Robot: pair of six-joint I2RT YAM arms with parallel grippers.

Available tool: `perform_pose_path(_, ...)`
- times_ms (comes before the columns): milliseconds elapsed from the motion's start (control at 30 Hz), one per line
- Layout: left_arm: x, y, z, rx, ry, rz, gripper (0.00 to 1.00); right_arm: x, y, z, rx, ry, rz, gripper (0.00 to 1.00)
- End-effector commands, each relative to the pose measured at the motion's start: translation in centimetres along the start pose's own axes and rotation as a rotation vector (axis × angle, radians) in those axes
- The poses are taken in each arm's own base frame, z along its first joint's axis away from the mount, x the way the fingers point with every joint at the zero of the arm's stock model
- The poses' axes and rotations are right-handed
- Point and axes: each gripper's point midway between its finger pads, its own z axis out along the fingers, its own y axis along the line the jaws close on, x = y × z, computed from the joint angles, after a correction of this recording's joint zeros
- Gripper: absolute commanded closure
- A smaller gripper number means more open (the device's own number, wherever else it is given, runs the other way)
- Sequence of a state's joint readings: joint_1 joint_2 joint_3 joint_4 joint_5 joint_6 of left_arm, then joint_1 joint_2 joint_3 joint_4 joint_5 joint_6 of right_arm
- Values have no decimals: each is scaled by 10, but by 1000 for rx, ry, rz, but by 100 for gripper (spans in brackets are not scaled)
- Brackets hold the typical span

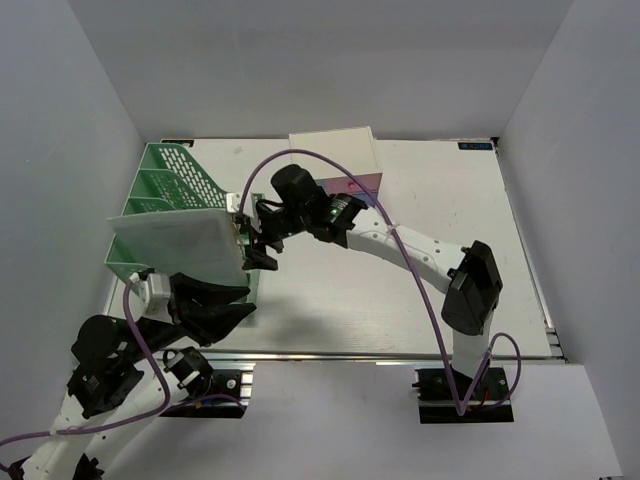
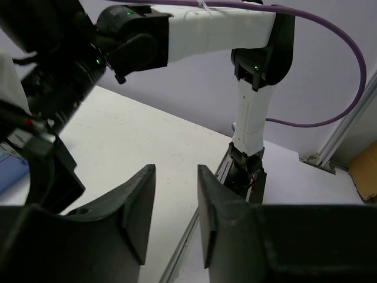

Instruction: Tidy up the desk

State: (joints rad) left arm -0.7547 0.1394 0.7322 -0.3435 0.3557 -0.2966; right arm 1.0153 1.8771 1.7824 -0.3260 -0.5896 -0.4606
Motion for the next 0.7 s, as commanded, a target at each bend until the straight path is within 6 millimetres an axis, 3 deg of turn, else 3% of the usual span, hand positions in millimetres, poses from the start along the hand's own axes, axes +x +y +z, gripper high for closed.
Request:
perform_pose_path(0,-9,1,5,-6,-10,8,53,-4,-29,-40,174,45,-72,11)
perform_pose_path(67,-4,5,10,-22,22,-2,45,-10,-59,-79,327,52,-82,11)
perform_pose_path(100,-2,7,11,-26,33,-5,45,-6,-59,-78,323,61,-82,11)
perform_pose_path(133,-1,9,13,-31,40,-8,40,-7,-73,-103,396,65,-85,11)
perform_pose_path(200,5,13,18,-41,63,-4,34,8,-76,-116,432,101,-76,11)
perform_pose_path(233,7,14,19,-42,68,-3,29,11,-86,-141,497,112,-76,11)
perform_pose_path(267,11,18,22,-49,83,5,27,17,-87,-150,516,124,-70,11)
perform_pose_path(300,12,20,23,-53,85,8,23,37,-84,-155,532,166,-45,11)
perform_pose_path(333,15,23,25,-59,93,15,14,38,-86,-175,577,169,-40,11)
perform_pose_path(367,19,27,29,-68,111,16,12,46,-89,-189,618,184,-25,11)
perform_pose_path(400,21,29,32,-71,118,21,9,69,-90,-202,665,238,12,11)
perform_pose_path(433,25,31,34,-75,135,25,4,65,-86,-216,705,231,19,11)
perform_pose_path(467,33,37,40,-87,169,16,2,76,-88,-233,751,257,56,11)
perform_pose_path(533,40,44,47,-111,213,9,2,86,-76,-252,807,264,134,11)
perform_pose_path(567,54,52,55,-118,273,2,2,89,-72,-272,858,269,163,11)
perform_pose_path(633,65,55,66,-103,331,3,2,110,-58,-280,886,294,228,11)
perform_pose_path(667,82,60,76,-91,394,-19,2,112,-53,-294,930,276,260,11)
